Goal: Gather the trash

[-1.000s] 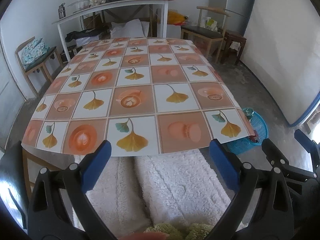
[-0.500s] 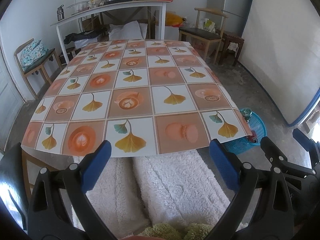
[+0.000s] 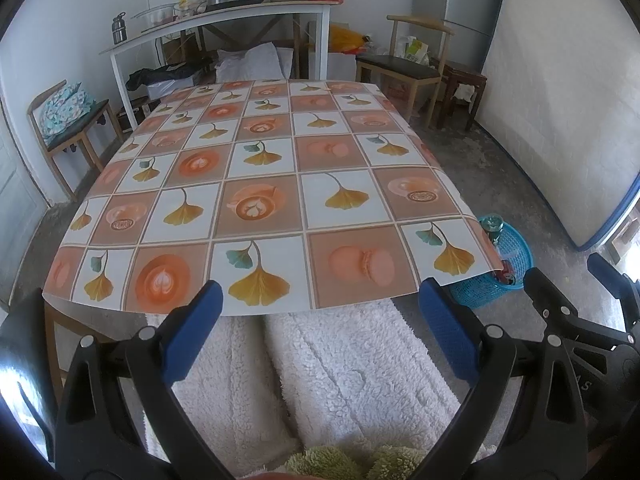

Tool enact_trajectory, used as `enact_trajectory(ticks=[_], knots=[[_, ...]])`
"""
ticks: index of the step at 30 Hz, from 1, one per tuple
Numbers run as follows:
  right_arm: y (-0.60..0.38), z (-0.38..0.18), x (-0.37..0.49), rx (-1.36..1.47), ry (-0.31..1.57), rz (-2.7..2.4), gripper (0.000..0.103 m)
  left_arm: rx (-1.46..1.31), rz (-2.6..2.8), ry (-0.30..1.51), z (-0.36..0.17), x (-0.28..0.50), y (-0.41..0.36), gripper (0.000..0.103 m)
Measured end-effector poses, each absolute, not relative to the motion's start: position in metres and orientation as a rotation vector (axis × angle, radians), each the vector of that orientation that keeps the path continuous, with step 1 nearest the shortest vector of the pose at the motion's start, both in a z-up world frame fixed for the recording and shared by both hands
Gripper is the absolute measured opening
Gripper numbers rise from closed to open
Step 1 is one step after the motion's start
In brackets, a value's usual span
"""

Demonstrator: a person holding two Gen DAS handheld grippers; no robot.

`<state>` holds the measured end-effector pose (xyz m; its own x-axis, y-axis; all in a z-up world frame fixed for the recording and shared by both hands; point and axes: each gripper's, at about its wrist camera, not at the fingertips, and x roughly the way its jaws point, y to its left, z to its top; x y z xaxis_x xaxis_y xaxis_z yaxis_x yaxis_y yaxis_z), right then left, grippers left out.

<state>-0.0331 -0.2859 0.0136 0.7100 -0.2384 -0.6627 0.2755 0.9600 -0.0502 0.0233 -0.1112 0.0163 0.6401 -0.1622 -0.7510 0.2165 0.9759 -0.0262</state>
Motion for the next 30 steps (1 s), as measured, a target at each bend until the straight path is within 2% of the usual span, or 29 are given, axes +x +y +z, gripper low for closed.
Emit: enact_trajectory(ticks=[30], knots=[[-0.2870, 0.0140, -0.0333, 0.055, 0.728, -0.287, 0.096, 0.074, -0.218, 0.848, 0.0190, 0.0228, -0.1133, 0.094]])
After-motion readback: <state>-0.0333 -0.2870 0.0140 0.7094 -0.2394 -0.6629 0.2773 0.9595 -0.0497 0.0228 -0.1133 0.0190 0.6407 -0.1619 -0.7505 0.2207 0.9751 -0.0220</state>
